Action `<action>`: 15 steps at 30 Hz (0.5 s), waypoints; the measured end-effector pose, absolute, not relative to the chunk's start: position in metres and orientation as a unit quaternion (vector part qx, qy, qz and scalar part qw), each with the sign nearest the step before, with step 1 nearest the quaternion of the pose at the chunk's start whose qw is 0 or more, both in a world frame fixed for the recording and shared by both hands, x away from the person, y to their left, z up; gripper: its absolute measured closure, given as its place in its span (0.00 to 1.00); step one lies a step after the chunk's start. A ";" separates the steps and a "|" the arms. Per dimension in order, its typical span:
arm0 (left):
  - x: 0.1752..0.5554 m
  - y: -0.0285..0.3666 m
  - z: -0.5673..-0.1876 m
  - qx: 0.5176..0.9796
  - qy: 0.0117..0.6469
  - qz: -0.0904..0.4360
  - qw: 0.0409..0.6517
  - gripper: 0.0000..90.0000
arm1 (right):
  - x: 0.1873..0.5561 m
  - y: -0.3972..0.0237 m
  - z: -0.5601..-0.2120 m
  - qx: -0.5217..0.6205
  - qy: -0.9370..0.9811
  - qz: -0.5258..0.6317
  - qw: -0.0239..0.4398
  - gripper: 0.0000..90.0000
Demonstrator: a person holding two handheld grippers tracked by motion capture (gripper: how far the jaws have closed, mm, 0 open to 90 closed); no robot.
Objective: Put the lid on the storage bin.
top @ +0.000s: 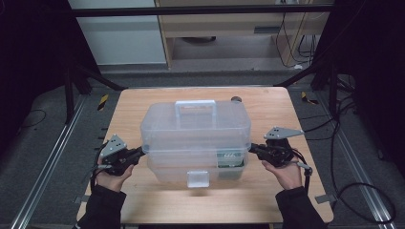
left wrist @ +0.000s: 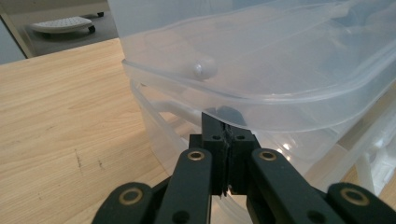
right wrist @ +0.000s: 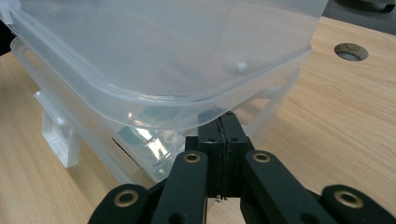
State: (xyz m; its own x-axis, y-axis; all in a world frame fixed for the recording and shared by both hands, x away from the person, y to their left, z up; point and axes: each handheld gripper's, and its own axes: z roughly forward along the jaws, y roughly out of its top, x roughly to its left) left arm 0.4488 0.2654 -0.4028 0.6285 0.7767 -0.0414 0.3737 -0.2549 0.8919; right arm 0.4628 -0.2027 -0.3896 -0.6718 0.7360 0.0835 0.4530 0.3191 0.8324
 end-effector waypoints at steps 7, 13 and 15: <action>0.453 0.268 -0.408 0.770 0.384 0.204 0.467 0.99 | 0.462 -0.203 -0.395 0.374 0.803 0.438 0.153 1.00; 0.455 0.268 -0.412 0.777 0.391 0.201 0.452 0.99 | 0.461 -0.204 -0.399 0.378 0.808 0.426 0.151 1.00; 0.456 0.269 -0.414 0.777 0.395 0.201 0.446 0.99 | 0.461 -0.205 -0.401 0.381 0.808 0.423 0.151 1.00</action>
